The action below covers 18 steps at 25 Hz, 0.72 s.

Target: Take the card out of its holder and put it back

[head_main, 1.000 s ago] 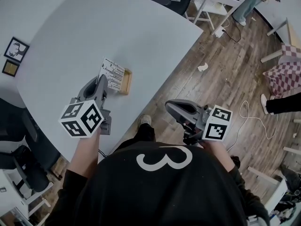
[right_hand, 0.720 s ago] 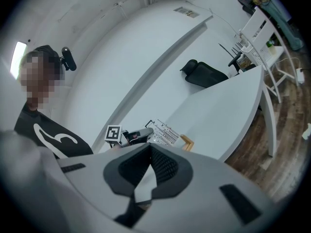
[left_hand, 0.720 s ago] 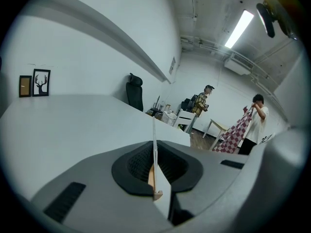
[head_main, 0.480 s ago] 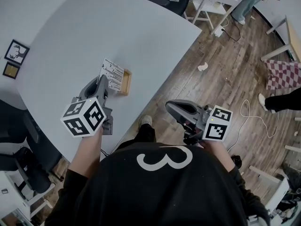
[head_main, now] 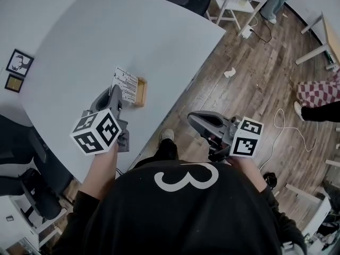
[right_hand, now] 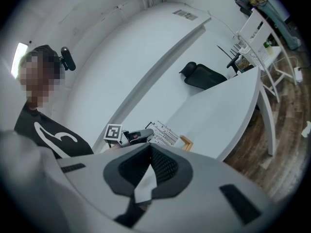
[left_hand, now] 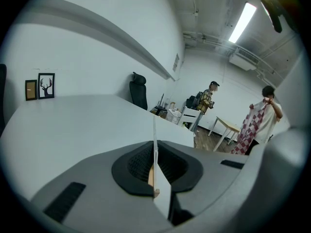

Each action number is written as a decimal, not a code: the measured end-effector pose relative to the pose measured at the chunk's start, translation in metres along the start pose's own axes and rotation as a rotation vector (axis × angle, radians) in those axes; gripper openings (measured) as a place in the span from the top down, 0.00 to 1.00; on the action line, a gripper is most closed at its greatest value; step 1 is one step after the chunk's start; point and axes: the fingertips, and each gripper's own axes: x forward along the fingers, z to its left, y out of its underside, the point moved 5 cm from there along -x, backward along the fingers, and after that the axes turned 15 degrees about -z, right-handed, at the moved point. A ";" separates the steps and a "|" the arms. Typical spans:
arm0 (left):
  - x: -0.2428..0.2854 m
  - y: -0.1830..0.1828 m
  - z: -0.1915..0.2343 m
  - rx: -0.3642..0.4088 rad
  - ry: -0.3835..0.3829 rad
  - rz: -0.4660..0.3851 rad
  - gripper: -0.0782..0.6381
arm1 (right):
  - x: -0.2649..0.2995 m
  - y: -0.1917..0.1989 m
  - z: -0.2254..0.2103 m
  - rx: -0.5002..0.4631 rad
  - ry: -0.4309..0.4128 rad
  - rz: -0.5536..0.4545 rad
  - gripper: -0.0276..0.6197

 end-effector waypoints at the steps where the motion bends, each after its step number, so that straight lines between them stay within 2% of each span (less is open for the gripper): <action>1: 0.001 0.000 0.000 0.003 -0.002 0.002 0.85 | -0.001 0.000 0.000 0.000 0.002 -0.001 0.95; 11: 0.008 0.005 -0.001 0.000 -0.025 0.029 0.85 | -0.006 0.000 -0.003 0.007 0.010 -0.012 0.95; 18: 0.009 0.008 -0.005 0.021 -0.033 0.009 0.86 | -0.010 0.000 -0.008 0.012 0.021 -0.015 0.95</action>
